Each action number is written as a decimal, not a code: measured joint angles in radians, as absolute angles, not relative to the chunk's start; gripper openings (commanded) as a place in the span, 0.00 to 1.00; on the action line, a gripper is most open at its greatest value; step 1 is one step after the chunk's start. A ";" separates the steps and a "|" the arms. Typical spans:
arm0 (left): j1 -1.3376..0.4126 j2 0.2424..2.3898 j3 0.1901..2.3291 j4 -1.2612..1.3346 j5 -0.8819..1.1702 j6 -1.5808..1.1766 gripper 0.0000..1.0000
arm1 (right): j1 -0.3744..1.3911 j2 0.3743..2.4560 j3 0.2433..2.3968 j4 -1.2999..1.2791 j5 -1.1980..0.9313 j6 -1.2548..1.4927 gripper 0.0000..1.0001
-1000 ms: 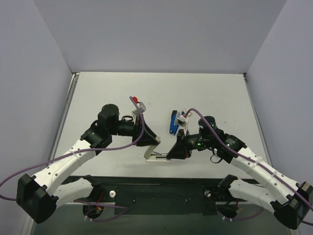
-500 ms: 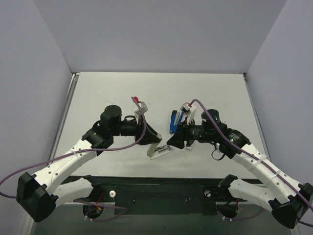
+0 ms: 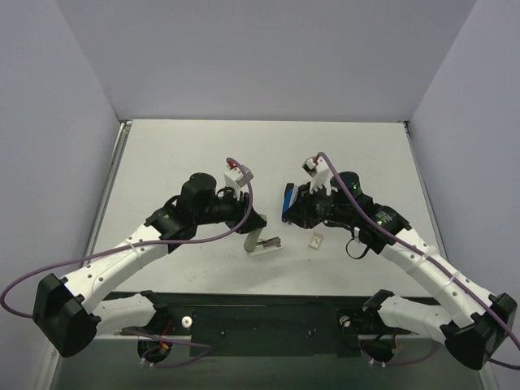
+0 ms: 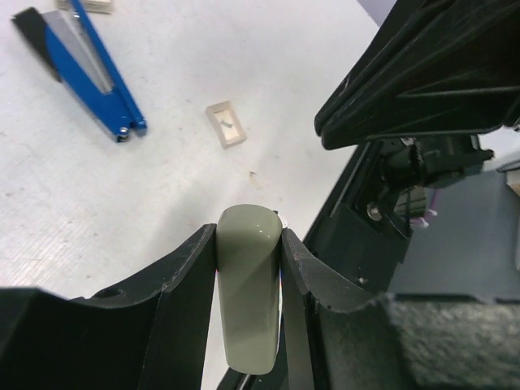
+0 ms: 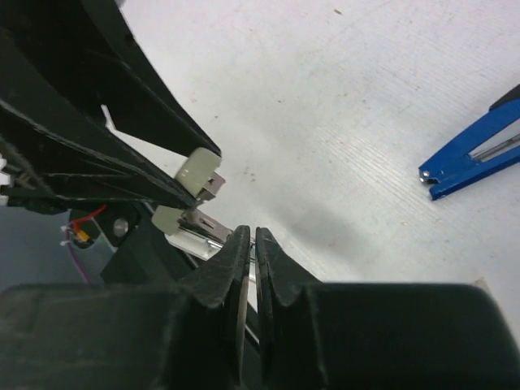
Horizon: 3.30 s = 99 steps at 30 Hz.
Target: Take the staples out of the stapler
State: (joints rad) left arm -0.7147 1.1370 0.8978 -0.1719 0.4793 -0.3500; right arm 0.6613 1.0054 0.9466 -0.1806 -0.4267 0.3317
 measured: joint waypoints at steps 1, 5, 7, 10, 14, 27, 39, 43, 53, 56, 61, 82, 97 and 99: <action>-0.716 1.141 0.904 -0.179 0.454 -0.350 0.00 | 0.662 1.024 0.947 -0.177 -0.414 0.334 0.00; -0.717 1.162 0.932 -0.196 0.356 -0.355 0.00 | 0.670 1.102 0.943 -0.139 -0.359 0.361 0.00; -0.717 1.168 0.937 -0.196 0.320 -0.358 0.00 | 0.680 1.139 0.931 -0.097 -0.328 0.376 0.00; -0.718 1.181 0.941 -0.199 0.271 -0.363 0.00 | 0.710 1.186 0.894 -0.022 -0.281 0.398 0.00; -0.718 1.209 0.943 -0.201 0.216 -0.374 0.00 | 0.738 1.255 0.835 0.093 -0.243 0.436 0.00; -0.719 1.257 0.972 -0.203 0.127 -0.407 0.00 | 0.768 1.399 0.705 0.486 -0.250 0.505 0.00; -0.720 1.317 0.997 -0.246 0.036 -0.420 0.00 | 0.789 1.473 0.617 0.728 -0.294 0.558 0.00; -0.719 1.336 1.002 -0.254 0.004 -0.426 0.00 | 0.805 1.503 0.595 0.810 -0.294 0.583 0.00; -0.720 1.361 1.002 -0.258 -0.083 -0.434 0.00 | 0.807 1.633 0.565 0.992 -0.342 0.694 0.00; -0.719 1.365 1.002 -0.242 -0.104 -0.439 0.00 | 0.808 1.633 0.564 1.023 -0.356 0.711 0.00; -0.720 1.374 1.002 -0.212 -0.132 -0.453 0.00 | 0.808 1.633 0.564 1.070 -0.377 0.734 0.00; -0.734 1.425 1.001 -0.154 -0.188 -0.463 0.00 | 0.809 1.666 0.574 1.148 -0.484 0.786 0.00; -0.739 1.401 0.994 -0.150 -0.198 -0.463 0.00 | 0.784 1.642 0.568 1.116 -0.478 0.785 0.00; -0.739 1.383 0.987 -0.149 -0.191 -0.464 0.00 | 0.767 1.625 0.561 1.108 -0.477 0.785 0.00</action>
